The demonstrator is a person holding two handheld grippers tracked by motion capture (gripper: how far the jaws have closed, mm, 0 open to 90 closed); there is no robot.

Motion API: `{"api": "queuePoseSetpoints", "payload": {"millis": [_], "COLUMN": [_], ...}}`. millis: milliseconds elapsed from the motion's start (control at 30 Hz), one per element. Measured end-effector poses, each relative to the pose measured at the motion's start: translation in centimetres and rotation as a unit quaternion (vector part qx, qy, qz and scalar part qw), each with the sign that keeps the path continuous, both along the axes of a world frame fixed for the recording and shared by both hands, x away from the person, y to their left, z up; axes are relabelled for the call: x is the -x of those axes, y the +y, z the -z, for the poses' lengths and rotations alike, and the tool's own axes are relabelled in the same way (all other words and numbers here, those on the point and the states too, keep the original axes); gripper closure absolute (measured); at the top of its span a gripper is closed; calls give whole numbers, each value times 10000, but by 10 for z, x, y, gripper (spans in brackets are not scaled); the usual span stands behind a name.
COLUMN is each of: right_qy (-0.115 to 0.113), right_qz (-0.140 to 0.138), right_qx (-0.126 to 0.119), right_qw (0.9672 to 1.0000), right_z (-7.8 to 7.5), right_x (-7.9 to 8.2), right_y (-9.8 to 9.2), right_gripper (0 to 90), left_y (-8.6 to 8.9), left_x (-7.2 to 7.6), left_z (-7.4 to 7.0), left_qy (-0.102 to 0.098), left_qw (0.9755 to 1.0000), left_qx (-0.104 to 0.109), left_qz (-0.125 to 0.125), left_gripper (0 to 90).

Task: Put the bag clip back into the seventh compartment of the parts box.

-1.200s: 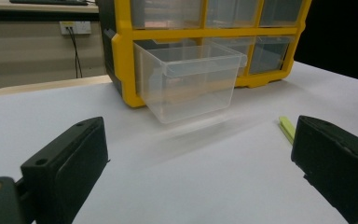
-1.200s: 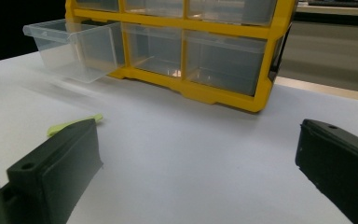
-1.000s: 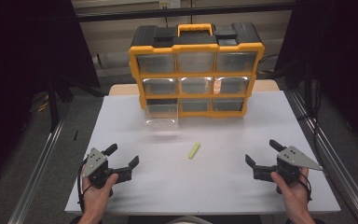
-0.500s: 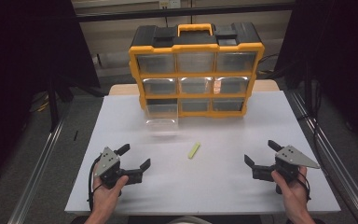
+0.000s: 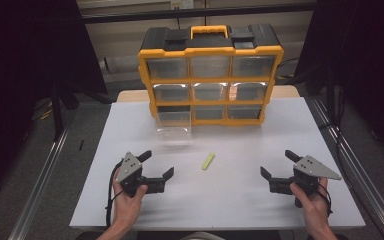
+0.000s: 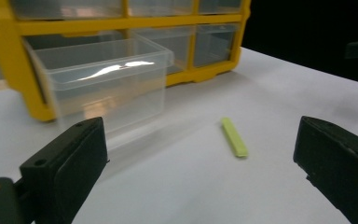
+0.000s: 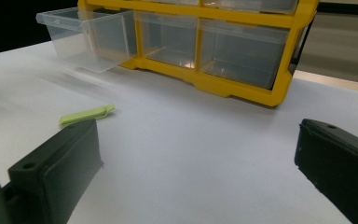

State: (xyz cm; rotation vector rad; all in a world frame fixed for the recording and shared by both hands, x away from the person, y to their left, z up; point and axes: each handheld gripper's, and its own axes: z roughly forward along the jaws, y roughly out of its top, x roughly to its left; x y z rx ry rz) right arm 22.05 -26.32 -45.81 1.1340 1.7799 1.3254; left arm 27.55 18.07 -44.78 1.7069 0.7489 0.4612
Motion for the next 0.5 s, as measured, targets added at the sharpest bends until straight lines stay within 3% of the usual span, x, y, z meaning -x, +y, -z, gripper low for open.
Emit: {"api": "queuePoseSetpoints", "payload": {"millis": [67,267,400,433,500], "right_qy": [-7,-16,-14,-22,-20], "right_qz": [-19,-67,-60,-64,-98], "right_qx": [1,-12,-59,-51,-46], "right_qw": [10000,10000,10000,10000,9999], "right_z": [0,-1,-1,-1,-1], "right_x": [0,1,1,1,1], "right_y": [1,0,0,0,0], "right_gripper": [0,0,0,0,0], "left_y": [-6,-23,-28,-30,-34], "left_x": [-2,-8,-14,-15,-18], "left_z": [0,-4,-14,-16,-16], "left_qy": [20,79,-45,-72,-94], "left_qw": [9999,9996,9993,9992,9991], "left_qx": [-160,-111,11,-80,-65], "left_qz": [28,236,370,378,417], "left_gripper": [30,36,40,40,41]}}
